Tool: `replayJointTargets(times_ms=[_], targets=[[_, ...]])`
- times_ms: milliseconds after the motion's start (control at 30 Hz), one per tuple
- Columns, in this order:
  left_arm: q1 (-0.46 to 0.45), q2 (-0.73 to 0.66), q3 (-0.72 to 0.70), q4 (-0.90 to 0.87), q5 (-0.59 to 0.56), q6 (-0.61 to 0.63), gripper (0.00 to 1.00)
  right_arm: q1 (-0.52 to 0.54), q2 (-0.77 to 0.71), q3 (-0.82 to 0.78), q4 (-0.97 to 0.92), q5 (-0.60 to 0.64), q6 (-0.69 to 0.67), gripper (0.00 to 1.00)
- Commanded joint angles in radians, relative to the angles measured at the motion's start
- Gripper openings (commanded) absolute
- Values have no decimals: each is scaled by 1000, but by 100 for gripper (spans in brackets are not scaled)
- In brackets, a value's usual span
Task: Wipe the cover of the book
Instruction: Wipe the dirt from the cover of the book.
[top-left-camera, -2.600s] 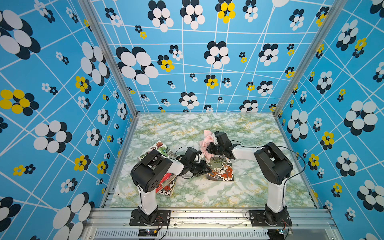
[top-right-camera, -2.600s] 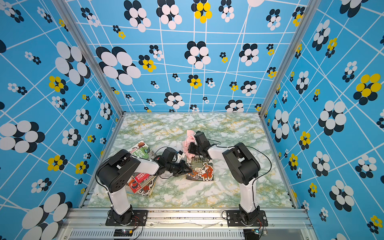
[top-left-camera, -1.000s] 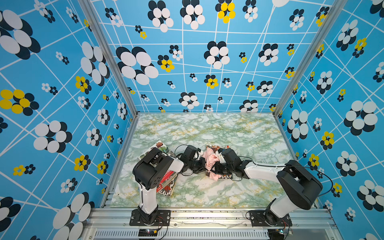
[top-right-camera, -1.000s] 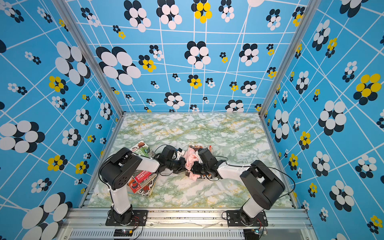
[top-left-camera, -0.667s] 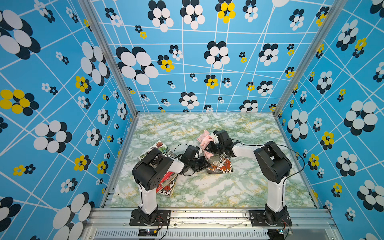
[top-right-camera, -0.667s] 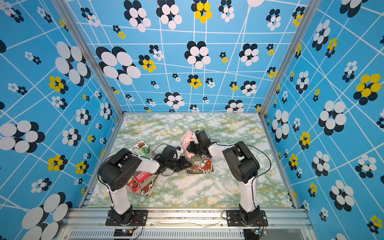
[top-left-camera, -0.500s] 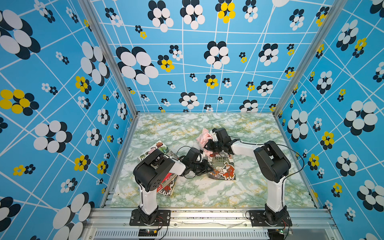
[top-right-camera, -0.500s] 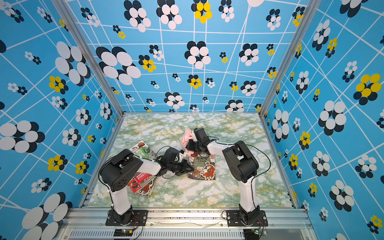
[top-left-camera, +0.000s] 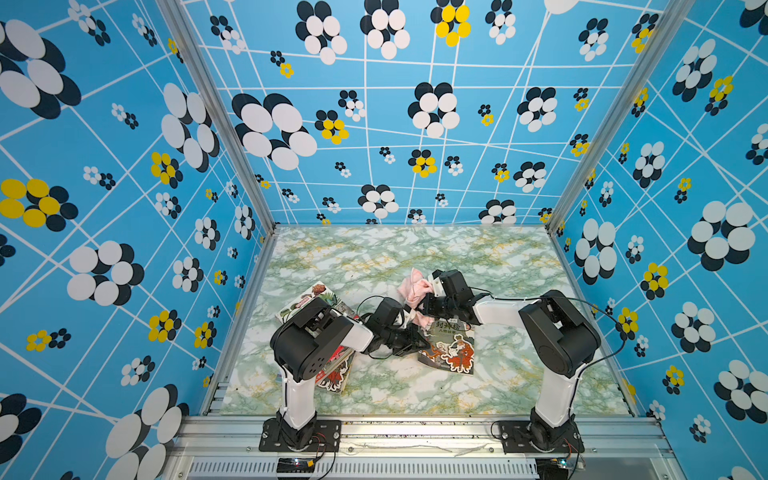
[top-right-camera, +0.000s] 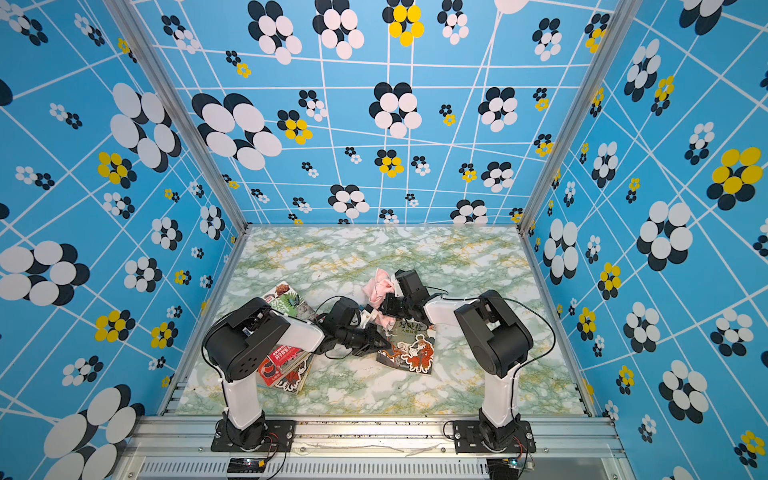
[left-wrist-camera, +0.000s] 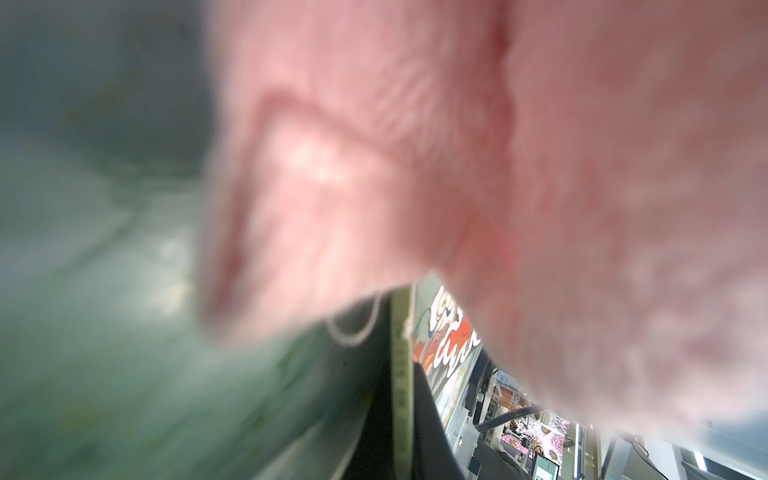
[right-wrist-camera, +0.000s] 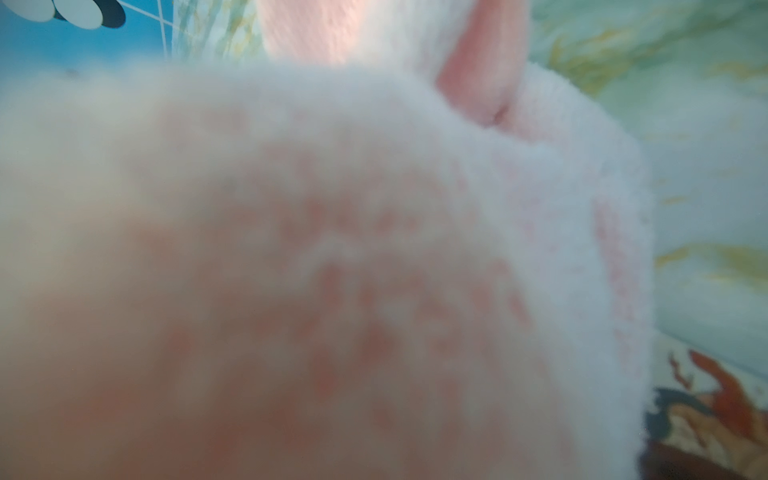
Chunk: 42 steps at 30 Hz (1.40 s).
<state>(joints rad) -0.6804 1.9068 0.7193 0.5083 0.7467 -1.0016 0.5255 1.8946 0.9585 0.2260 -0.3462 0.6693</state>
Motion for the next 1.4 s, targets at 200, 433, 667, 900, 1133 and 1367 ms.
replayJointTargets(times_ms=[200,433,667,900,1133,1367], targets=[[48,3,-50,-26,-60,-3,0,-247,-125,-263,21,150,-25,0],[58,9,-51,-21,-63,-16,0,-288,-336,-232,-53,125,-35,0],[64,25,-53,57,-71,-75,0,-6,-357,-138,-121,53,-52,0],[72,19,-68,95,-77,-95,0,156,-264,-286,30,55,86,0],[72,16,-71,99,-80,-95,0,152,-66,-210,75,125,121,0],[72,-33,-98,80,-108,-87,0,27,31,-78,68,242,129,0]])
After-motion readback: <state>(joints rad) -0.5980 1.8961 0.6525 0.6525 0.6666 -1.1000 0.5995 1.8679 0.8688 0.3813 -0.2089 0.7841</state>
